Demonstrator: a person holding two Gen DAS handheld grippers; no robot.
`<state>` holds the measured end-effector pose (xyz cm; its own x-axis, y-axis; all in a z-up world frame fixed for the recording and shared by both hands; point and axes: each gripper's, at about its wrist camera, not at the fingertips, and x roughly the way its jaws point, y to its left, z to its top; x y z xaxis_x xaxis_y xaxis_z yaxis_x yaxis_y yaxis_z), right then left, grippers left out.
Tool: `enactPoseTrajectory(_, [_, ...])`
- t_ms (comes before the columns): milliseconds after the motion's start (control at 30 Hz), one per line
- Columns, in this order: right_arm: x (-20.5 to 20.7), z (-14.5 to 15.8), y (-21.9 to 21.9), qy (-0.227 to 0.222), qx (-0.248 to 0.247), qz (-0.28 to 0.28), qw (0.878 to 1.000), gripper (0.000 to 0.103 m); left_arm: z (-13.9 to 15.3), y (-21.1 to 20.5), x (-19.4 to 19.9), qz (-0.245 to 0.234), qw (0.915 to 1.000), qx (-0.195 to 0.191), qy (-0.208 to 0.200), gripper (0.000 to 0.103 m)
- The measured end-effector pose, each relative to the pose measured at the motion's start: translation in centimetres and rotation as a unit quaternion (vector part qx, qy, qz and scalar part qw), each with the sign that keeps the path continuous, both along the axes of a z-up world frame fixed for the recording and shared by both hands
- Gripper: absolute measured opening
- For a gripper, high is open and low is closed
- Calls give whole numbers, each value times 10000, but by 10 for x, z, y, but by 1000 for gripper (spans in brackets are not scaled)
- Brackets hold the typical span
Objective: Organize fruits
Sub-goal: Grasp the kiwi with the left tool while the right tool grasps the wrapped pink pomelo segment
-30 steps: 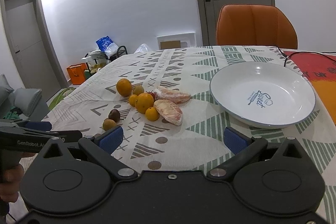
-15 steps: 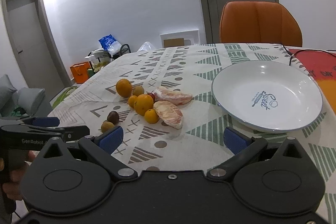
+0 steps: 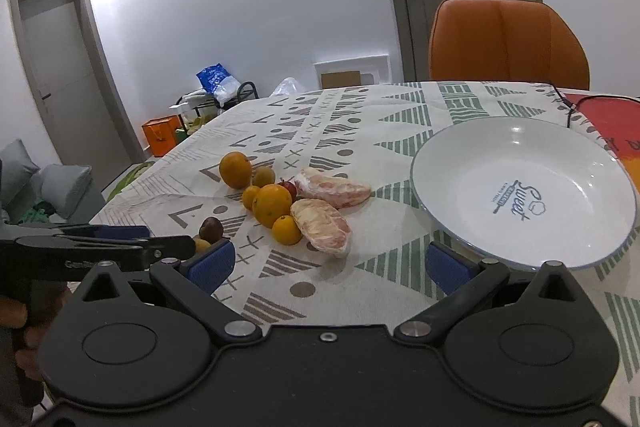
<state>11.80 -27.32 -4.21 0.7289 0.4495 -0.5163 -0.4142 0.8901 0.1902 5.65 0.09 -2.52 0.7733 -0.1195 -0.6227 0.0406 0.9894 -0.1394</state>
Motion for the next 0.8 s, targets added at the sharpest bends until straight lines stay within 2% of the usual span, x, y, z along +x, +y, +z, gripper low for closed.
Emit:
enactPoseTrajectory(167, [9, -4, 2, 51, -18, 53, 10000, 91, -5, -3, 5, -86, 9999, -65, 56, 61])
enactPoseTrajectory(300, [14, -7, 3, 105, 0, 44, 9999, 88, -10, -4, 10, -89, 9998, -107, 105, 60])
enactPoseTrajectory(367, [17, -9, 3, 142, 2, 40, 9999, 87, -12, -4, 13, -92, 9998, -127, 137, 56])
enactPoseTrajectory(467, [20, -11, 3, 181, 5, 40, 9998, 86, -16, -3, 16, -86, 9997, -174, 176, 47])
enactPoseTrajectory(500, [22, -12, 4, 195, 3, 36, 9998, 86, -16, -3, 16, -61, 9997, -160, 146, 41])
enactPoseTrajectory(533, [23, -13, 4, 206, 6, 37, 9998, 85, -17, -2, 17, -55, 9997, -189, 143, 29])
enactPoseTrajectory(567, [25, -13, 4, 218, 4, 37, 9998, 83, -17, 0, 19, -54, 9995, -264, 156, 26])
enactPoseTrajectory(700, [32, -17, 7, 246, 6, 56, 9997, 73, -15, 7, 20, 102, 9994, -309, 114, 26])
enactPoseTrajectory(800, [37, -20, 11, 272, -9, 85, 9996, 70, -14, 13, 21, 160, 9992, -337, 108, 26])
